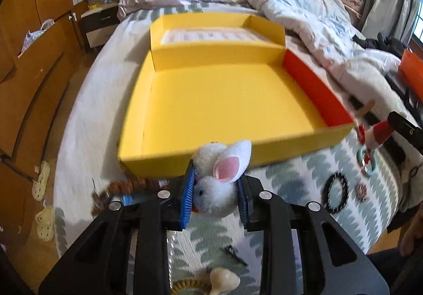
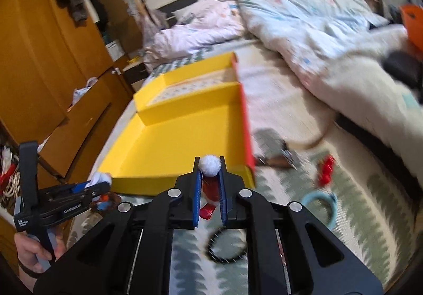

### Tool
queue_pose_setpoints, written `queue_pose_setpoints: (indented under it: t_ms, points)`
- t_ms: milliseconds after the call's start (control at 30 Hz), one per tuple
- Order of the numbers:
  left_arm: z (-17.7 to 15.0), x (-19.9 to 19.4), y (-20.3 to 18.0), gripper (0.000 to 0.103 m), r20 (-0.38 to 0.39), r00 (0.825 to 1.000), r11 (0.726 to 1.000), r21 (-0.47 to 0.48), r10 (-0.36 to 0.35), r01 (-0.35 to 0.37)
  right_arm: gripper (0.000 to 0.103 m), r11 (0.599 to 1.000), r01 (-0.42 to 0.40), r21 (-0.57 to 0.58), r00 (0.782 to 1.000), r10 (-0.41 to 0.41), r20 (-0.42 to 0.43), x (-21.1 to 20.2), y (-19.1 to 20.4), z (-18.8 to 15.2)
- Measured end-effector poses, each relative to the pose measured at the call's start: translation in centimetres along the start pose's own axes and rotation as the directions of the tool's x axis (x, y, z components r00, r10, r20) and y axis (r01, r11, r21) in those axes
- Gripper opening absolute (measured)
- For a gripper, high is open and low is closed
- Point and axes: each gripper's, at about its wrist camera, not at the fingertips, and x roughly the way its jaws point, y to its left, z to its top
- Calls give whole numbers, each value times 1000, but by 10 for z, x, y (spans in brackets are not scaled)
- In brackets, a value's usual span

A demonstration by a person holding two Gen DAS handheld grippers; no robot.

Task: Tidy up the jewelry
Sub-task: 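Carry the bunny and Santa figure into the yellow box and open both tools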

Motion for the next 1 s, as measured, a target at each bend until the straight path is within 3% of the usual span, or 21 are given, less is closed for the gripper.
queue_pose_setpoints:
  t_ms: [167, 433, 733, 1000]
  points:
    - [36, 11, 7, 29, 0, 1000, 1000, -21, -15, 15, 13, 998, -22, -61, 1000, 21, -15, 26, 27, 38]
    - [90, 60, 26, 29, -57, 998, 998, -68, -6, 2, 13, 997, -28, -72, 994, 20, -109, 113, 33, 90]
    - [118, 123, 26, 29, -140, 989, 996, -83, -56, 45, 13, 996, -34, -85, 977, 15, -211, 192, 31, 102]
    - [125, 159, 37, 30, -172, 980, 988, -130, -100, 78, 13, 998, -45, -49, 965, 31, -260, 234, 24, 110]
